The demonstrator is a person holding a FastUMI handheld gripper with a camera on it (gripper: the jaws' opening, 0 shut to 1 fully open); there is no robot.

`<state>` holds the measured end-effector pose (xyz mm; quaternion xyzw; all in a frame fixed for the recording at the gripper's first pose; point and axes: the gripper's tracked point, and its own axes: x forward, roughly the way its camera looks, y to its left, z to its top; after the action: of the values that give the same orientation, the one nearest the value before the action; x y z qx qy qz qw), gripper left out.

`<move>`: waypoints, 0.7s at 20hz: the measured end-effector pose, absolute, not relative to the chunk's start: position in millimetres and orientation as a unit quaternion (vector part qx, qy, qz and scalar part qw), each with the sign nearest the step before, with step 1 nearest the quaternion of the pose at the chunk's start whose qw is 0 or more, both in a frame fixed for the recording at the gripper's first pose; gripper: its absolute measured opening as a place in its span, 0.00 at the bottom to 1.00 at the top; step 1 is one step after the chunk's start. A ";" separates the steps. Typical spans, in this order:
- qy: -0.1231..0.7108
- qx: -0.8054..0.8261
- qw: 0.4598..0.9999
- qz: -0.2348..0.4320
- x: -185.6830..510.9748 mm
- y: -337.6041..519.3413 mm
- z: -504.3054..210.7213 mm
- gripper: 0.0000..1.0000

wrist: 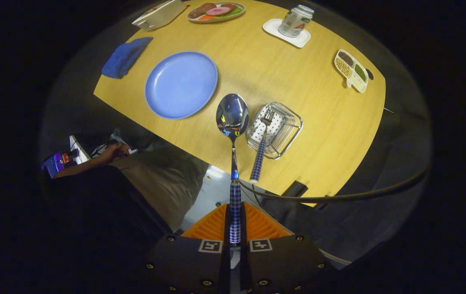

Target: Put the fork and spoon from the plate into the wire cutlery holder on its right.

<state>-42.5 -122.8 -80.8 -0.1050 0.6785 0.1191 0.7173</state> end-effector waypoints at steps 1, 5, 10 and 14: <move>0.689 -0.109 0.708 0.113 -41.4 -134.5 -82.5 0.10; 0.715 -0.140 0.678 0.095 -25.9 -166.8 -91.7 0.10; 0.736 -0.139 0.655 0.102 -20.0 -170.5 -96.5 0.10; 0.755 -0.150 0.630 0.102 -18.3 -175.8 -101.6 0.10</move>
<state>-18.3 -175.8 -101.6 -0.1499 0.7549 0.1021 0.6303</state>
